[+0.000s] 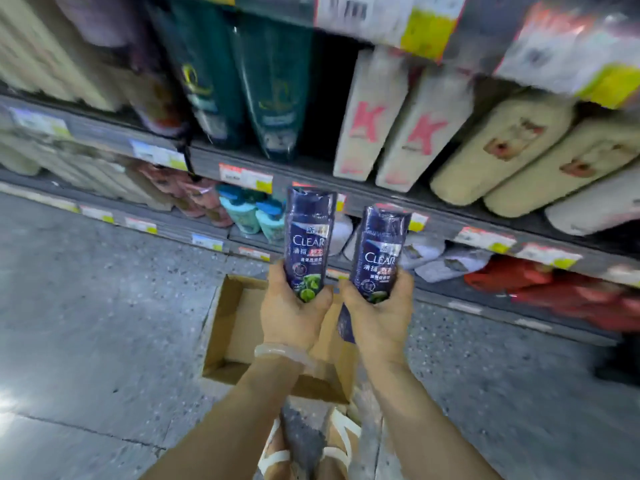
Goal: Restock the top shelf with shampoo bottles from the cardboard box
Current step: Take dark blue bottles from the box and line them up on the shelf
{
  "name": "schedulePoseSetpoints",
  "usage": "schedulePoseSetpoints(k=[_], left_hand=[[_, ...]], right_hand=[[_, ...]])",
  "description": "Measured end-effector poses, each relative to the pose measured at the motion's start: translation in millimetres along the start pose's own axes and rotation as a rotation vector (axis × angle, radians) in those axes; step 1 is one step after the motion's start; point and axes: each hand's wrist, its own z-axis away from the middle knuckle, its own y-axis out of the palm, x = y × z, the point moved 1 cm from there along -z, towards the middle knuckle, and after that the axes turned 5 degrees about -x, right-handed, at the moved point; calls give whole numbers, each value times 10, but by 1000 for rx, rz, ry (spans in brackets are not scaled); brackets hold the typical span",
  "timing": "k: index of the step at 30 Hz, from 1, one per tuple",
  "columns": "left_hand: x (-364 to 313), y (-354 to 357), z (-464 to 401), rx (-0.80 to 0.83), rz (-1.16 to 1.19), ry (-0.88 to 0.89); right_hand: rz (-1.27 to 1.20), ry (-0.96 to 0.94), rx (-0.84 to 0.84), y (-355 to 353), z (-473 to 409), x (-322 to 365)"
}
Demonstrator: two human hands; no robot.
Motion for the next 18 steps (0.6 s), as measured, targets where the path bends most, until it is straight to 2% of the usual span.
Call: schedulePoseSetpoints(k=[10,18], left_hand=[[-2370,-664,1402,124,175,418],[-3765,-96,2836,271,204,672]], right_hand=[[-249,-335,-164,-1597,854,2250],[-349,-482,-284,-3443,1006,3179]])
